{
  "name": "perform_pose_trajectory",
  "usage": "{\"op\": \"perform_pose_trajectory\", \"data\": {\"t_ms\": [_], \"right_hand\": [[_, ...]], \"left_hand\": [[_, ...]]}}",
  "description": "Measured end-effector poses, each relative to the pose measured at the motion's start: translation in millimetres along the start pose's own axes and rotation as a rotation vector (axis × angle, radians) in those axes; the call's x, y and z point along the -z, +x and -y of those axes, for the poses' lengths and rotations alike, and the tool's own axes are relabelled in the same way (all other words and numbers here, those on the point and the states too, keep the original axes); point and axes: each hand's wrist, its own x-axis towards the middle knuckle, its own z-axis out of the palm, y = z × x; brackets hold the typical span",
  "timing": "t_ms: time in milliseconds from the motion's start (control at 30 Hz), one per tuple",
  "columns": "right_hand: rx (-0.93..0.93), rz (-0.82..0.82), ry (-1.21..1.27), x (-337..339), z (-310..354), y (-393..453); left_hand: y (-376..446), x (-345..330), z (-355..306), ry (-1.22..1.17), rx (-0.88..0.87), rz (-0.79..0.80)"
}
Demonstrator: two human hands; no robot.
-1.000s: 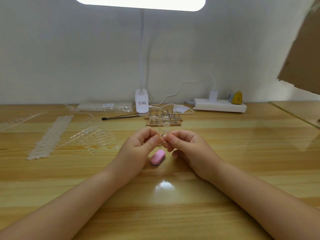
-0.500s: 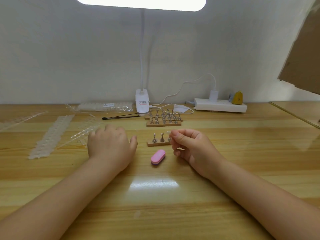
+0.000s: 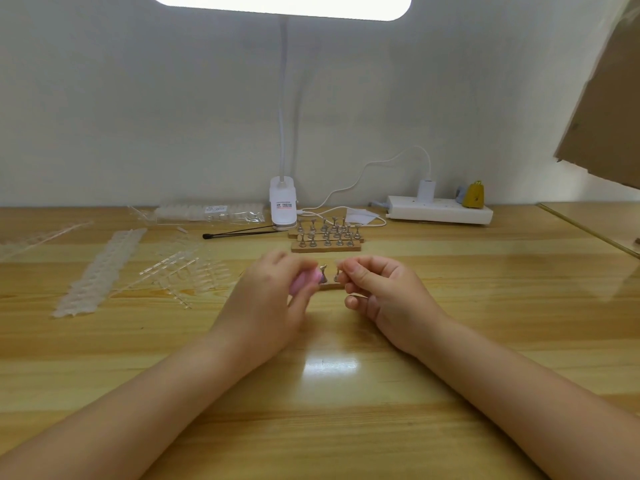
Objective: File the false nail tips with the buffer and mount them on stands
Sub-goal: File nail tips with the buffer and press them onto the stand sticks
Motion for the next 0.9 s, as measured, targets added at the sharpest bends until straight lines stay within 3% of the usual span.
{"op": "perform_pose_trajectory", "data": {"t_ms": [100, 200, 367, 467, 567, 700, 800, 900], "right_hand": [[-0.006, 0.035, -0.03, -0.7, -1.5, -1.0], [-0.028, 0.096, -0.087, -1.8, -0.6, -2.7], [-0.06, 0.142, -0.08, -2.0, 6.1, -4.5], [-0.036, 0.167, -0.129, -3.3, 3.9, -4.7], [-0.02, 0.181, -0.149, -2.8, 2.6, -5.1], [-0.033, 0.186, -0.117, -1.3, 3.8, -4.3], [-0.016, 0.187, -0.134, -1.6, 1.4, -3.5], [-0.008, 0.192, -0.14, -1.1, 1.0, -3.2]], "left_hand": [[2.2, 2.4, -7.5, -0.113, -0.106, -0.142], [0.3, 1.2, -10.8, -0.088, -0.262, -0.12], [-0.4, 5.7, -2.1, 0.057, -0.2, -0.095], [0.7, 5.8, -9.9, -0.011, -0.287, -0.154], [0.4, 4.7, -12.2, -0.015, -0.35, -0.062], [-0.1, 7.8, 0.4, 0.08, -0.192, 0.01], [1.8, 6.3, -4.9, -0.024, -0.288, -0.108], [-0.4, 3.7, -8.0, -0.054, -0.323, -0.045]]}}
